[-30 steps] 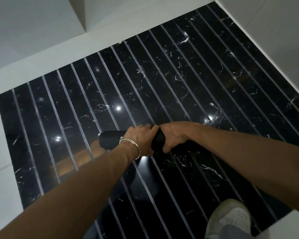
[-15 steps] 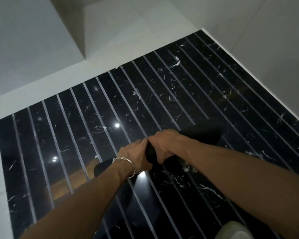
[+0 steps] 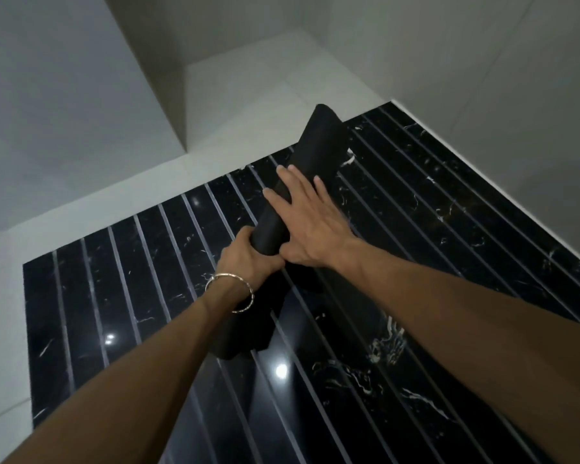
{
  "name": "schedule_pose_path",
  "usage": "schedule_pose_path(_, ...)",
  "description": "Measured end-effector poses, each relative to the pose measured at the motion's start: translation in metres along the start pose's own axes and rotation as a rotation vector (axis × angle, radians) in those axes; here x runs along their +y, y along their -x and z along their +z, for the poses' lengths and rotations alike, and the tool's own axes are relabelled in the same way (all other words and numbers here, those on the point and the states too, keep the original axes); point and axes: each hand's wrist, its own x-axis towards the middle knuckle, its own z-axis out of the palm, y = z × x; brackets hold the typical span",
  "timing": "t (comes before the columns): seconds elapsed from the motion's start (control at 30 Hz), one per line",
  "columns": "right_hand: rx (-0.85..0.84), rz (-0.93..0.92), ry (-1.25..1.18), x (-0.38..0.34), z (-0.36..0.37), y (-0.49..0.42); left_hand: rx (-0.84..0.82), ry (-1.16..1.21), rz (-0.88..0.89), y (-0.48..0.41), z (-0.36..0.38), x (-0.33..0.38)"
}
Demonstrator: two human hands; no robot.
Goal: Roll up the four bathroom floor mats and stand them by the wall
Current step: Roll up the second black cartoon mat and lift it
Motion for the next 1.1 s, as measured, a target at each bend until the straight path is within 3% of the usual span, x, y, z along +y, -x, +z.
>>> schedule_pose_path(0.1, 0.049, 0.086, -0.182, -0.009, -0.009, -0.004, 0.017, 0.124, -0.001, -0.002, -0.008, 0.002)
schedule_pose_path(0.3, 0.236, 0.432, -0.862, -0.025, -0.032, -0.028, 0.055, 0.208, 0.004, 0.003, -0.013, 0.004)
schedule_pose_path(0.53, 0.333, 0.548, -1.351, -0.023, -0.051, -0.051, -0.023, 0.292, 0.095, 0.006, -0.024, 0.003)
schedule_pose_path(0.7, 0.354, 0.495, -1.343, -0.034, -0.057, -0.042, 0.020, 0.196, 0.098, 0.001, -0.023, 0.005)
schedule_pose_path(0.93, 0.429, 0.135, -1.147, -0.061, -0.059, -0.022, 0.291, 0.409, 0.258, 0.000, -0.029, 0.032)
schedule_pose_path(1.1, 0.330, 0.154, -1.155, -0.057, -0.036, -0.013, 0.294, 0.398, 0.205, 0.002, -0.025, 0.024)
